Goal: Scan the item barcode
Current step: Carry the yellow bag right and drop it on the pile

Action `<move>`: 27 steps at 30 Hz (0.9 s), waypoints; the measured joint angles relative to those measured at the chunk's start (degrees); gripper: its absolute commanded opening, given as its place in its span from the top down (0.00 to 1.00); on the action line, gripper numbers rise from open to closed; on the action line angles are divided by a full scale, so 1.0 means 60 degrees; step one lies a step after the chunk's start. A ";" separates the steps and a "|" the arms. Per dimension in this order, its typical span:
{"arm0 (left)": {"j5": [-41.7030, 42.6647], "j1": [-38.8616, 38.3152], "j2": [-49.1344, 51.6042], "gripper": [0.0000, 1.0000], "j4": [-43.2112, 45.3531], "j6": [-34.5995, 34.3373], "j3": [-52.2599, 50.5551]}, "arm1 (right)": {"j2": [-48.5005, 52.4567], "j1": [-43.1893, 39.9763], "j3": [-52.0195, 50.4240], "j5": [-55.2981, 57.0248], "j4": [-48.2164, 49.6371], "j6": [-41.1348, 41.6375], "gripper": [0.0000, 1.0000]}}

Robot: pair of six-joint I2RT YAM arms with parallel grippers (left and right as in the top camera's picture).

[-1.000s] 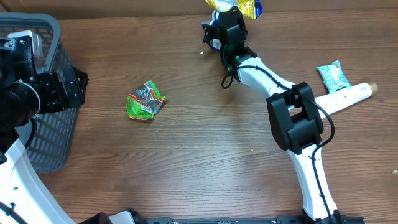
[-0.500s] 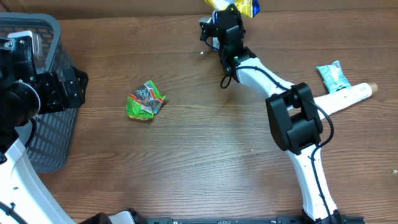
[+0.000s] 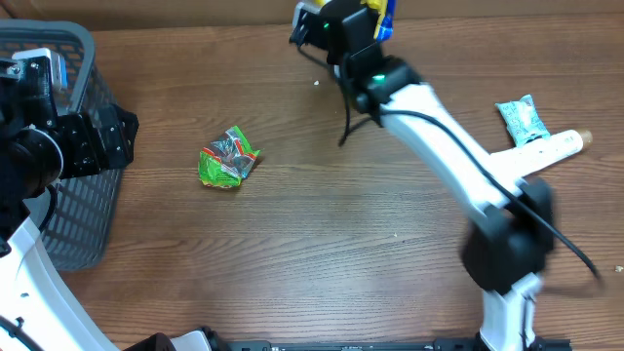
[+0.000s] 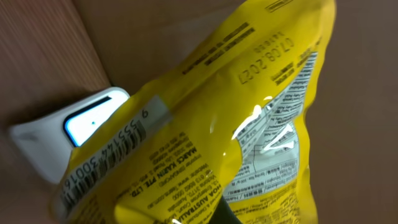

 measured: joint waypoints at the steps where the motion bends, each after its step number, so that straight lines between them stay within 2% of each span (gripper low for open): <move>1: 0.0000 0.0000 0.0000 0.00 0.0004 0.0000 0.0000 | -0.0576 -0.0011 0.0000 -0.0102 -0.0612 0.0823 0.96; 4: -0.0004 0.0000 0.0000 0.00 0.0004 0.0000 0.0000 | -0.2189 -0.0328 0.0087 -0.0372 -0.2426 0.3410 0.96; 8: -0.0004 0.0000 0.0000 0.00 0.0000 0.0000 0.0000 | -0.3672 -0.1810 0.0248 -0.0492 -0.5151 0.7034 0.96; 13: -0.0004 0.0000 0.0000 0.00 0.0004 0.0000 0.0000 | -0.3617 -0.4401 0.0033 -0.0678 -0.7708 1.0870 0.96; 19: 0.0000 0.0000 0.0000 0.00 0.0004 0.0000 0.0000 | -0.2696 -0.6441 -0.0940 -0.1942 -0.7941 1.2458 0.96; 27: -0.0004 0.0000 0.0000 0.00 0.0004 0.0000 0.0000 | -0.1472 -0.7482 -0.1858 -0.2575 -0.6896 1.2943 0.96</move>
